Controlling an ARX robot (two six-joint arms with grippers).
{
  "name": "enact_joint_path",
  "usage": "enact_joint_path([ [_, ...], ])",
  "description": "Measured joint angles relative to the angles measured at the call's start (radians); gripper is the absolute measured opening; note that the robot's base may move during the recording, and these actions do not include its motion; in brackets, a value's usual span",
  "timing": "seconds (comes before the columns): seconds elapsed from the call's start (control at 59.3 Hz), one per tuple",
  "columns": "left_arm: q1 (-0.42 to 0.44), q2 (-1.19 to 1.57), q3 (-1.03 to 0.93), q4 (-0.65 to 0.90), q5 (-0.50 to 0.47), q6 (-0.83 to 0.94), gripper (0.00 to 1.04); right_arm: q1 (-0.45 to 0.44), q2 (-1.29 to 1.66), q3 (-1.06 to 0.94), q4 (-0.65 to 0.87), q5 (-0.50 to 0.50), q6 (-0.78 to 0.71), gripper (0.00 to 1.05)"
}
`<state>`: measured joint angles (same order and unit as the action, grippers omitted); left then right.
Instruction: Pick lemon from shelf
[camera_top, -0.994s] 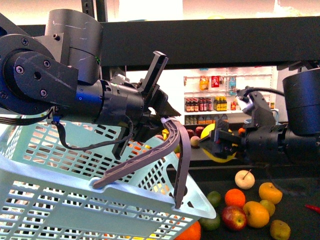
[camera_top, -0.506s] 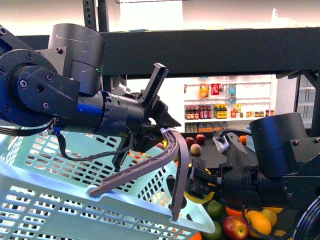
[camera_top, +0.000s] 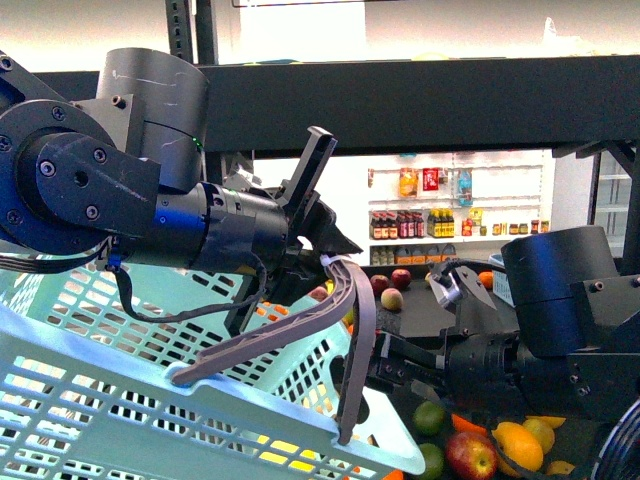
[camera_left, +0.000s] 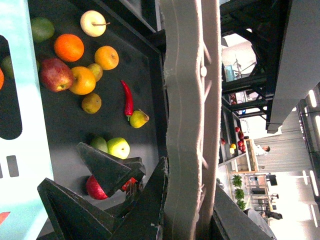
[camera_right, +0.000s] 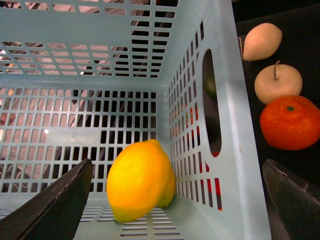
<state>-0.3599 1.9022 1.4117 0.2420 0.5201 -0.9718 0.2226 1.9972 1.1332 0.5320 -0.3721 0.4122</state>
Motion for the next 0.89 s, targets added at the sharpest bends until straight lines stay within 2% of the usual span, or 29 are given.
enact_joint_path([
  [0.169, 0.0, 0.0, 0.0, 0.0, -0.008, 0.0, 0.11, -0.062, -0.088, -0.058, -0.032, 0.095, -0.104, 1.02],
  [0.236, 0.0, 0.0, 0.0, 0.0, -0.001, -0.003, 0.11, -0.115, -0.148, -0.091, -0.058, 0.171, -0.165, 1.02],
  [0.404, 0.0, 0.0, 0.0, 0.0, -0.003, -0.006, 0.11, -0.251, -0.394, -0.287, -0.055, 0.288, -0.311, 1.02],
  [0.556, 0.0, 0.0, 0.0, 0.0, -0.004, -0.006, 0.11, -0.314, -0.677, -0.493, -0.077, 0.319, -0.399, 1.02],
  [0.657, 0.0, 0.0, 0.0, 0.0, -0.005, -0.006, 0.11, -0.376, -0.963, -0.668, -0.164, 0.29, -0.447, 1.02],
  [0.758, 0.0, 0.0, 0.0, 0.0, -0.004, -0.006, 0.11, -0.446, -1.208, -0.817, -0.138, 0.163, -0.429, 0.87],
  [0.893, 0.0, 0.0, 0.0, 0.0, -0.003, -0.006, 0.11, -0.481, -1.584, -0.944, -0.388, 0.106, -0.425, 0.63],
])
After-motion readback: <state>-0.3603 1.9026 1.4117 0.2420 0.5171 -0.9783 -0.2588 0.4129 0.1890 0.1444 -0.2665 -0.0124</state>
